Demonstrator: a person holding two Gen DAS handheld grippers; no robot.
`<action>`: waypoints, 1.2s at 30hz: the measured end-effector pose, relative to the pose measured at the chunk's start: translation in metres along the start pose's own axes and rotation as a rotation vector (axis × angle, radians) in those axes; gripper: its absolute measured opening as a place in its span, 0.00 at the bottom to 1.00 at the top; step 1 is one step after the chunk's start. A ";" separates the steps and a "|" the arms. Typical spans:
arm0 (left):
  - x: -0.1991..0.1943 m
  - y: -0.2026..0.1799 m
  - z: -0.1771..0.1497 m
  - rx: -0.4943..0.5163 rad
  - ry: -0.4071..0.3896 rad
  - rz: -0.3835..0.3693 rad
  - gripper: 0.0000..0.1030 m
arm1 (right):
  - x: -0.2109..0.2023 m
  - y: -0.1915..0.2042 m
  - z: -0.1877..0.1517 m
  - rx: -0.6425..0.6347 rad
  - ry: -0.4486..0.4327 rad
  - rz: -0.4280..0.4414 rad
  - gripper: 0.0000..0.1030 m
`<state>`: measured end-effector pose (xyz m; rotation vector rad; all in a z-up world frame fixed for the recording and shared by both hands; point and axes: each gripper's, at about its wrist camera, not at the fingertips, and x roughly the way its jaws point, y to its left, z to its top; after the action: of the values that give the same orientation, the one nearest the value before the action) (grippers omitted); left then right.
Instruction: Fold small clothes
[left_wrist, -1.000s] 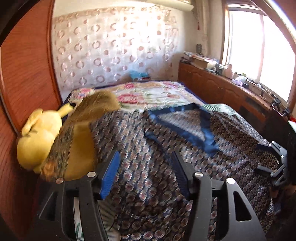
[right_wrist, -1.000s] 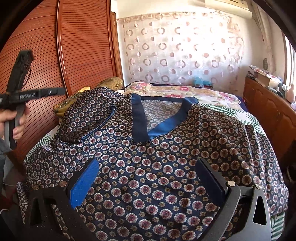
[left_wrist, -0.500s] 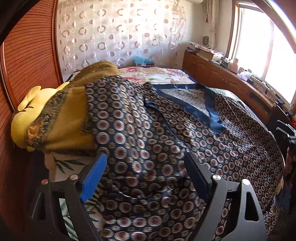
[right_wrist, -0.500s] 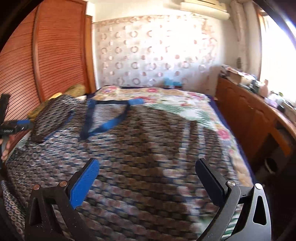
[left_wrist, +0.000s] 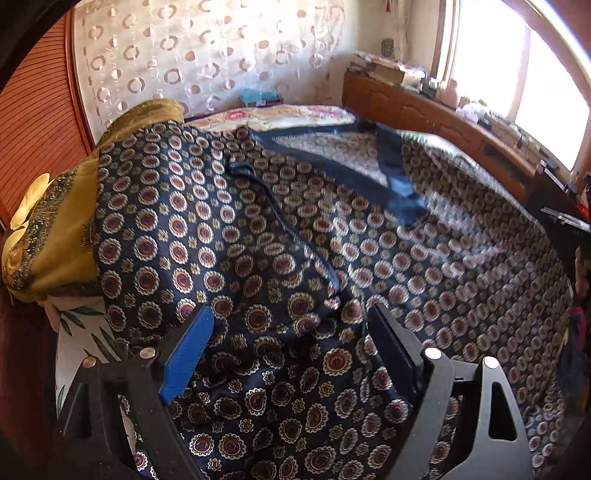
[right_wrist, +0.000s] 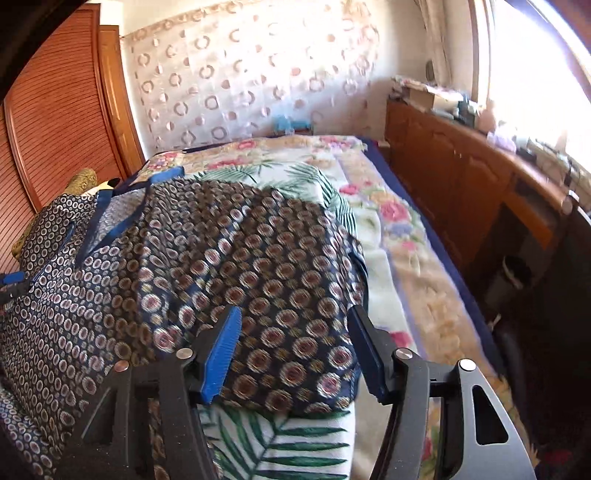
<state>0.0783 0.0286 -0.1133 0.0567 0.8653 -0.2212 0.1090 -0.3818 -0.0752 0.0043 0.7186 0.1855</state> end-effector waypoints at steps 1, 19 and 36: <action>0.002 0.000 -0.001 0.002 0.009 0.001 0.83 | 0.002 -0.002 -0.001 0.006 0.009 0.006 0.60; 0.020 -0.005 -0.004 0.028 0.051 0.025 0.99 | 0.006 -0.044 -0.019 0.107 0.079 0.080 0.59; -0.010 0.000 0.000 -0.025 -0.036 0.022 0.99 | -0.035 -0.048 -0.002 0.079 -0.061 0.017 0.06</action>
<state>0.0717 0.0306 -0.1059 0.0392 0.8310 -0.1905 0.0903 -0.4351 -0.0571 0.0912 0.6648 0.1727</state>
